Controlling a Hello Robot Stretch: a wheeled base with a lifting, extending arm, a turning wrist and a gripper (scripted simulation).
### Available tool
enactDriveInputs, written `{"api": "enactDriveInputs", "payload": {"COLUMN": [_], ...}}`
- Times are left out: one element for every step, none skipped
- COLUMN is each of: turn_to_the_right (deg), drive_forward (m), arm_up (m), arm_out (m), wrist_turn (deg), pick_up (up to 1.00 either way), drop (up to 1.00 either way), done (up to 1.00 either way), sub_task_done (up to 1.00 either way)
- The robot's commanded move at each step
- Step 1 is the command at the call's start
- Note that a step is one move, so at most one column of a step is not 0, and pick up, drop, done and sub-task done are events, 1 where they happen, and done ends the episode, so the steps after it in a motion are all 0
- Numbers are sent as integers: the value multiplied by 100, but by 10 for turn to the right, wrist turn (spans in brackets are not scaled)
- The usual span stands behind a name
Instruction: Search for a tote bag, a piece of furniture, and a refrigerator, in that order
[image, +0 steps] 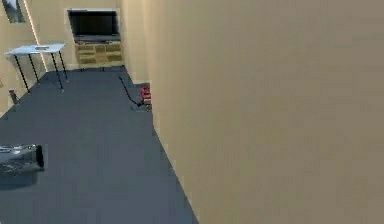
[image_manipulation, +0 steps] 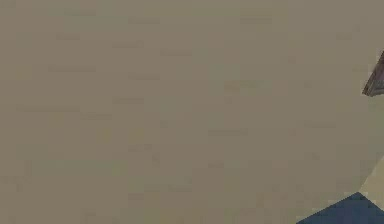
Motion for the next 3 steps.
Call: {"api": "enactDriveInputs", "payload": {"turn_to_the_right": [-120,0,-270], "drive_forward": [0,100,0], "arm_up": [0,0,0], "arm_out": [0,0,0], "wrist_turn": [0,0,0], "pick_up": [0,0,0], "drop": [0,0,0], "done": [0,0,0], "sub_task_done": [0,0,0]}}
